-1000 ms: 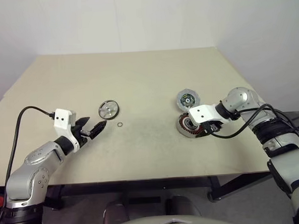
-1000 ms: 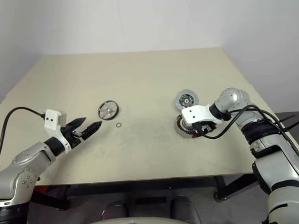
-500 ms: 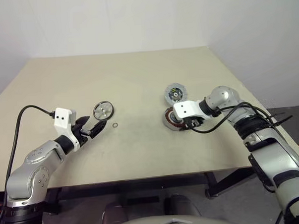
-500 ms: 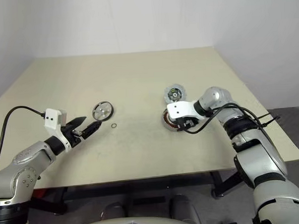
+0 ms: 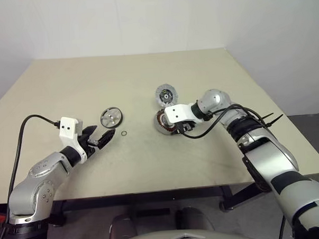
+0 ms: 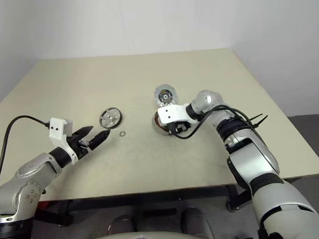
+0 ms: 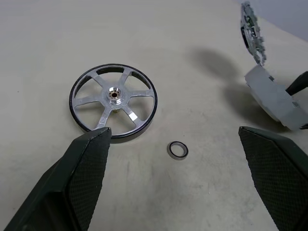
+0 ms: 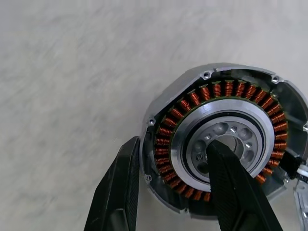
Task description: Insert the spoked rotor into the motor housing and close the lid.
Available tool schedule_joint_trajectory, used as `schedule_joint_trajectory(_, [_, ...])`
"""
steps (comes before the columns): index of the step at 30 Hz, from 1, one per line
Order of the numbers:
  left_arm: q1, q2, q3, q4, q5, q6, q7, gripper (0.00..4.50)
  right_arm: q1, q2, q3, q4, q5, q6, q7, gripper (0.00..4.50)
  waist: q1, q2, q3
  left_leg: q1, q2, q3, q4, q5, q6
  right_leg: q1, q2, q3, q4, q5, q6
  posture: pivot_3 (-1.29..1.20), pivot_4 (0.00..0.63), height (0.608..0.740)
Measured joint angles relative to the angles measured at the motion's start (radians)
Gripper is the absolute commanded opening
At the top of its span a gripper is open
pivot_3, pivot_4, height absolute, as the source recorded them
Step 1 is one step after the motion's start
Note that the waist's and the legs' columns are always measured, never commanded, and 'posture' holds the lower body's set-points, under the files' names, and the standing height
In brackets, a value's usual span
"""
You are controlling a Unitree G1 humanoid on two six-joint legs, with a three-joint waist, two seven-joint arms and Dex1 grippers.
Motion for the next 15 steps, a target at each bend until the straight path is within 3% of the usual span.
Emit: schedule_joint_trajectory(15, [0.000,-0.006,-0.012,-0.009,-0.002,0.007,0.008,4.50,-0.091,0.120,0.003,0.180,-0.054,-0.036,-0.112,1.99,-0.002,0.001,0.001,0.002,0.000,0.000,0.000,0.000,-0.001,0.000,0.000,0.000,0.002,0.000,-0.001,0.00,0.000,0.740])
